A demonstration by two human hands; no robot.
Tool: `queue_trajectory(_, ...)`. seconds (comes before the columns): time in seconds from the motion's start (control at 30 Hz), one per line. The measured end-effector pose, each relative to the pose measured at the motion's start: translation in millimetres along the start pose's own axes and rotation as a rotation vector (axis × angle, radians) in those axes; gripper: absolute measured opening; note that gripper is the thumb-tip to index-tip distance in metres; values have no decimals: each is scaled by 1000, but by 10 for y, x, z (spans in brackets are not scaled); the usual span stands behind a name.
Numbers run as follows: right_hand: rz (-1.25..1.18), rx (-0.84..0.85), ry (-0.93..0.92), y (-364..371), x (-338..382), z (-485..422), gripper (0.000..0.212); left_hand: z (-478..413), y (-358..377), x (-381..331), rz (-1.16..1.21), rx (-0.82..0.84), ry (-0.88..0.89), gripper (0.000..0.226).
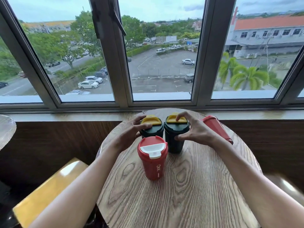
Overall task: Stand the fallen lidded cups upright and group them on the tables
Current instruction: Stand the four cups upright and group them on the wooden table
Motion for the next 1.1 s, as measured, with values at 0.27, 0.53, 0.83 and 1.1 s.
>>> queue_trajectory(0.27, -100, 55, 83, 21, -81, 7, 54, 34, 17, -7, 13, -18, -17, 61)
queue_trajectory(0.53, -68, -418, 79, -301, -239, 204, 37, 257, 11, -203, -300, -341, 112, 64)
queue_trajectory(0.83, 330, -472, 771, -870, -886, 218, 83, 774, 285, -463, -737, -143, 170, 45)
queue_trajectory(1.1, 71, -390, 818, -892, -1200, 180, 109, 1090, 340, -295, -784, -386, 358, 38)
Point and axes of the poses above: each hand's wrist, its own z-axis away from the middle knuckle, its own y-axis out of the palm, x = y × z, the point moved 4 cm from there along -z, towards the middle knuckle, and after that the axes turned 12 degrees about -z, right-handed, at the moved point
